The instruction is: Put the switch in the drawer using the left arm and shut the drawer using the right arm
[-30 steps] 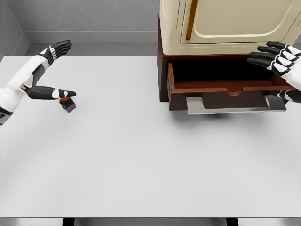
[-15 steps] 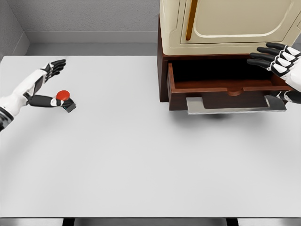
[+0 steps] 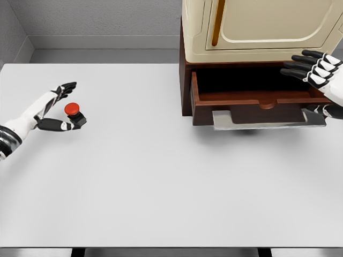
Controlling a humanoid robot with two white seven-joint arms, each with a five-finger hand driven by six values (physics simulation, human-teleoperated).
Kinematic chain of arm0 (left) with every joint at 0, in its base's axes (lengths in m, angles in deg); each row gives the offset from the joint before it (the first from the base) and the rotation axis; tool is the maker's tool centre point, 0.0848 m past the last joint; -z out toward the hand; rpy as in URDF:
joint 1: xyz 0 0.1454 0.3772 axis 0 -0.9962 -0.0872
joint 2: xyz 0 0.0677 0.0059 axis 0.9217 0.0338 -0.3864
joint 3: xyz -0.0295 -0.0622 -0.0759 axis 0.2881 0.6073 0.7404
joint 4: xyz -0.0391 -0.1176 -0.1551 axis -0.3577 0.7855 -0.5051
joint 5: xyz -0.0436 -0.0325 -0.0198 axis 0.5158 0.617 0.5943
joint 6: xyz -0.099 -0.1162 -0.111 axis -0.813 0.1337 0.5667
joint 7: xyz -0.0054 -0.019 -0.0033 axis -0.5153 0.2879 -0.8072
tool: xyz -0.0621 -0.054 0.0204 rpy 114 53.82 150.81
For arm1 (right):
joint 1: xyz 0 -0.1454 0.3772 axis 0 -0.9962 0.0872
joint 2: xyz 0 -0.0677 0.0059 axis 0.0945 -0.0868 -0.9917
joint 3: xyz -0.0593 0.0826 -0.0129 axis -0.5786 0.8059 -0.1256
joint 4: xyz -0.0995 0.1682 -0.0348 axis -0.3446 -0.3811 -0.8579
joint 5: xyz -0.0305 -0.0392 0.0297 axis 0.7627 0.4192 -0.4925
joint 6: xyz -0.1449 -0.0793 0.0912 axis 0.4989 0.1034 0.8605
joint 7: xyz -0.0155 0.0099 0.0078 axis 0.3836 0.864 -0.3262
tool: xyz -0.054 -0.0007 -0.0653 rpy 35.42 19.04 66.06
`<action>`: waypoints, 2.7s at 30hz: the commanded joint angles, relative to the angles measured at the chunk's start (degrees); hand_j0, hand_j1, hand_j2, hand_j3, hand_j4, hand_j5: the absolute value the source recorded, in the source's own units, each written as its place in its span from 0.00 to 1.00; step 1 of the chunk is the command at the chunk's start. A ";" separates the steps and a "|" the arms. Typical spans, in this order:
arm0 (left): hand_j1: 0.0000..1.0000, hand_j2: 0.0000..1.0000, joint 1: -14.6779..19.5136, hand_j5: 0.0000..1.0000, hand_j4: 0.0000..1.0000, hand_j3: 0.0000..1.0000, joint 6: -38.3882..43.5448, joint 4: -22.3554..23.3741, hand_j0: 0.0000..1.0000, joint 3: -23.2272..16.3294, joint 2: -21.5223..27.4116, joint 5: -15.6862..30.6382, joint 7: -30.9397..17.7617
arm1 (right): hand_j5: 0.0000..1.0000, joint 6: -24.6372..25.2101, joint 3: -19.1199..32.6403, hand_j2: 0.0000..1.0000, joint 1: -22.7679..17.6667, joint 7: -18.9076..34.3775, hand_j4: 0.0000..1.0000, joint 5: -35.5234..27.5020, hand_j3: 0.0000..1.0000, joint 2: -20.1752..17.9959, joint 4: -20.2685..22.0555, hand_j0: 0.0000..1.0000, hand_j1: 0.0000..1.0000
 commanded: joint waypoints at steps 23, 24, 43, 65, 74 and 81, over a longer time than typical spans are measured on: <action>1.00 1.00 1.50 1.00 1.00 1.00 -0.14 3.66 1.00 0.05 -4.36 -6.11 0.10 | 1.00 -0.05 0.02 1.00 0.00 -0.04 1.00 -0.39 1.00 -0.09 0.01 1.00 1.00; 1.00 1.00 1.50 1.00 1.00 1.00 -0.14 4.18 1.00 0.05 -4.36 -6.11 0.10 | 1.00 -0.05 0.02 1.00 0.00 -0.04 1.00 -0.39 1.00 -0.09 0.01 1.00 1.00; 0.53 0.53 2.29 0.53 0.53 0.53 -0.49 6.03 0.53 0.23 -4.10 -6.03 0.10 | 1.00 -0.05 0.02 1.00 0.00 -0.04 1.00 -0.39 1.00 -0.09 0.01 1.00 1.00; 0.41 0.41 1.76 0.41 0.41 0.41 -0.67 -7.42 0.41 2.95 -3.39 -13.67 0.10 | 1.00 -0.05 0.02 1.00 0.00 -0.04 1.00 -0.30 1.00 -0.27 0.01 1.00 1.00; 0.39 0.39 2.37 0.39 0.39 0.39 -0.49 -17.44 0.39 4.27 -3.57 -27.20 0.10 | 1.00 -0.05 0.02 1.00 0.09 -0.04 1.00 -0.21 1.00 -0.27 0.01 1.00 1.00; 0.35 0.35 1.50 0.35 0.35 0.35 -0.49 -25.43 0.35 4.63 -4.18 -36.96 0.37 | 1.00 -0.05 0.02 1.00 0.09 -0.04 1.00 -0.12 1.00 -0.18 0.01 1.00 1.00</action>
